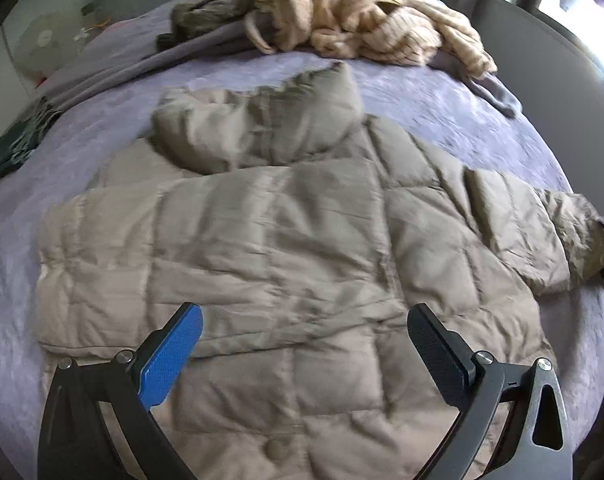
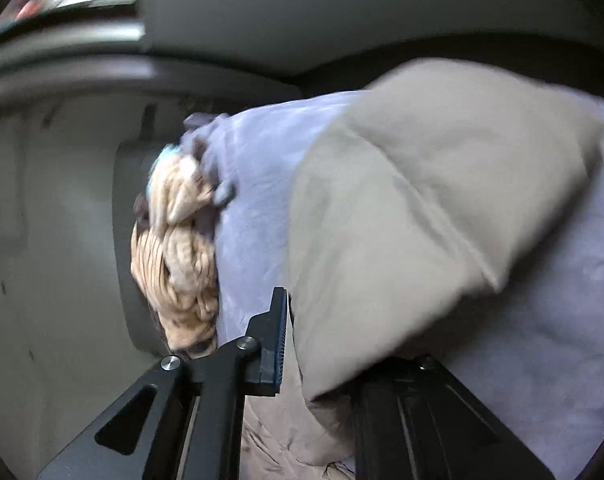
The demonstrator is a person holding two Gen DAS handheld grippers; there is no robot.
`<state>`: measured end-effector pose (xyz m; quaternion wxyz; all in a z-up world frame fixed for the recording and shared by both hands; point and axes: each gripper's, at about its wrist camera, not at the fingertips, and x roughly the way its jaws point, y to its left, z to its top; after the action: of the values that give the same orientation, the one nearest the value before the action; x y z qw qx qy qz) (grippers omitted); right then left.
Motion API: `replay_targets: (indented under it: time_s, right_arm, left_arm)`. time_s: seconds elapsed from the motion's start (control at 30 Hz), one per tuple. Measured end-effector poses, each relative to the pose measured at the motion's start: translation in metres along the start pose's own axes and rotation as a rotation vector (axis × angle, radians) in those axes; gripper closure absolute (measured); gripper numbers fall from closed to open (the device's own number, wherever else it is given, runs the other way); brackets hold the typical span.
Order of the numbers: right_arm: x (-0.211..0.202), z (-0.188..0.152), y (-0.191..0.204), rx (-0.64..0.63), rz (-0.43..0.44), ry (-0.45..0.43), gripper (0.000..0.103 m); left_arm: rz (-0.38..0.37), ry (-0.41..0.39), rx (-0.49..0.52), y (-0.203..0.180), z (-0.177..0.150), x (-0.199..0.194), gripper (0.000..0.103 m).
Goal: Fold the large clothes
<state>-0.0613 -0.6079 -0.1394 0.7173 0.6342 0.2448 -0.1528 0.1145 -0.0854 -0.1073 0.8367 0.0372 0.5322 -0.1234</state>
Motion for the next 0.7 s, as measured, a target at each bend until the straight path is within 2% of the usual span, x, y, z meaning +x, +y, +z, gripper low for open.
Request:
replay_targets:
  time_s: [0.17,0.3,0.37,0.43,0.5,0.63,0.7]
  right_arm:
    - [0.021,-0.049,0.096,-0.348,-0.013,0.069,0.091]
    - [0.059,-0.124,0.174,-0.701,-0.046,0.139,0.091]
    - [0.082,-0.178,0.205,-0.896,-0.063,0.175,0.091]
    - [0.104,-0.235,0.219,-1.063,-0.077,0.221,0.091]
    - [0.129,-0.284,0.221,-1.17,-0.091,0.289,0.091]
    - [0.17,-0.345,0.191,-1.237,-0.154,0.413,0.091]
    - [0.184,-0.36,0.175,-1.23,-0.196,0.463,0.091]
  left_arm:
    - [0.03,-0.012,-0.044,0.033,-0.001,-0.003,0.0]
    - [0.05,-0.025,-0.092,0.064,-0.004,-0.009,0.0]
    - [0.066,-0.029,-0.112,0.08,-0.006,-0.011,0.0]
    - [0.079,-0.031,-0.128,0.095,-0.008,-0.013,0.0]
    - [0.097,-0.033,-0.138,0.11,-0.01,-0.014,0.0]
    - [0.125,-0.037,-0.15,0.133,-0.015,-0.013,0.0]
    - [0.123,-0.033,-0.165,0.143,-0.018,-0.01,0.0]
